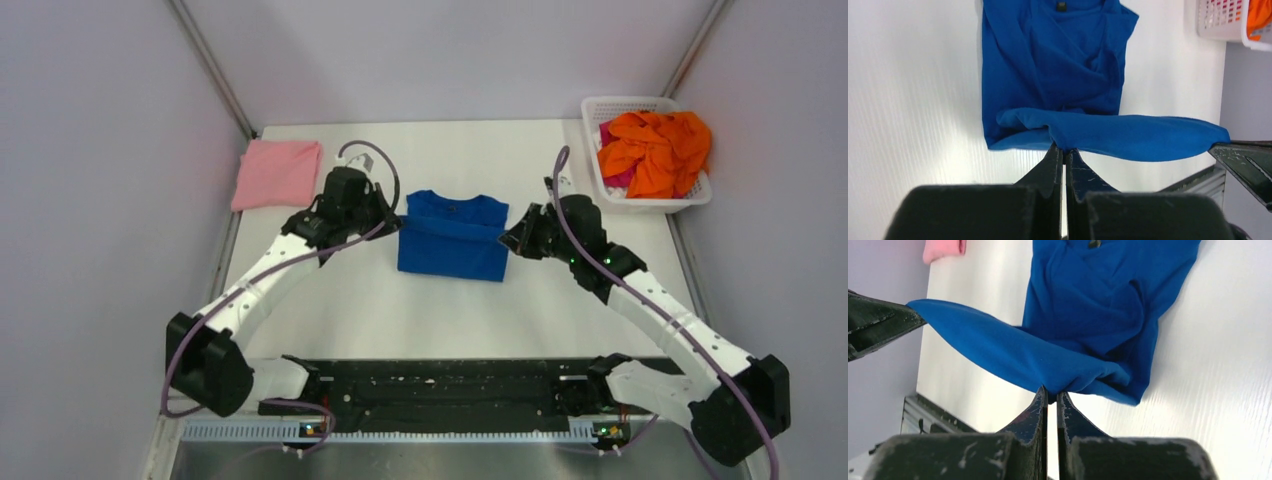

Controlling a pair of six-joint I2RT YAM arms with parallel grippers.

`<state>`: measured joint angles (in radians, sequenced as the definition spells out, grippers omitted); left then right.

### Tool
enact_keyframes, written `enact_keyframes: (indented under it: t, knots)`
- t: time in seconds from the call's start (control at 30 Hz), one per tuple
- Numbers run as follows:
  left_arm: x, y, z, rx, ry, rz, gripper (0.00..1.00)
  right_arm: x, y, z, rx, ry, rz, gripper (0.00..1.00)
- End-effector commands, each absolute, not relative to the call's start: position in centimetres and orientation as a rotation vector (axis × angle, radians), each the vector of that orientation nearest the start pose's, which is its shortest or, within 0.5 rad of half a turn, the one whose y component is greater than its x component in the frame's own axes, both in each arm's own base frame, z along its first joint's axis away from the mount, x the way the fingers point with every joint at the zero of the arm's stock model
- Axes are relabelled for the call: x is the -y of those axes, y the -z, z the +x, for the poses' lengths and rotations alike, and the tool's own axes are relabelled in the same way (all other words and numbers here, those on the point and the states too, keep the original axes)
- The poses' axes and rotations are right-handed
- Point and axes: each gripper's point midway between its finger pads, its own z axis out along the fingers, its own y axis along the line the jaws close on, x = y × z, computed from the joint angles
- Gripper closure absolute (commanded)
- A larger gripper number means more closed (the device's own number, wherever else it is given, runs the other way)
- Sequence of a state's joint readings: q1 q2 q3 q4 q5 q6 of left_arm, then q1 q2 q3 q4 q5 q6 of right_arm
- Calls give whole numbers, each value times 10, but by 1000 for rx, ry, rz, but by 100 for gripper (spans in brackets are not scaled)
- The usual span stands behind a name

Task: Fold and stack the t-shirts
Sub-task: Fold the long partially folded tshirt into a neat square

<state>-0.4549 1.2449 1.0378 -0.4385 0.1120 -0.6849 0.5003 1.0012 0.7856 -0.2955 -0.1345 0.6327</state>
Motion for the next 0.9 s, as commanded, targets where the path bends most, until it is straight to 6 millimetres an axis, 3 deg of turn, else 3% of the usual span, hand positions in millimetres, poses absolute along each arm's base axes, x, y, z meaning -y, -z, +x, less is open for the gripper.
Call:
enact_keyframes:
  t: [0.0, 0.1, 0.33, 0.57, 0.87]
  knots:
    - [202, -227, 364, -2186, 673, -185, 100, -190, -237, 314, -2007, -773, 88, 100]
    - [199, -223, 385, -2189, 634, -188, 100, -188, -235, 334, -2003, -757, 102, 100]
    - [201, -196, 427, -2247, 622, -171, 100, -183, -211, 373, -2036, -666, 142, 100]
    - [205, -168, 463, -2300, 618, -166, 100, -180, -179, 398, -2084, -612, 180, 100]
    - [213, -127, 486, -2380, 667, -168, 100, -183, -137, 422, -2157, -592, 201, 100]
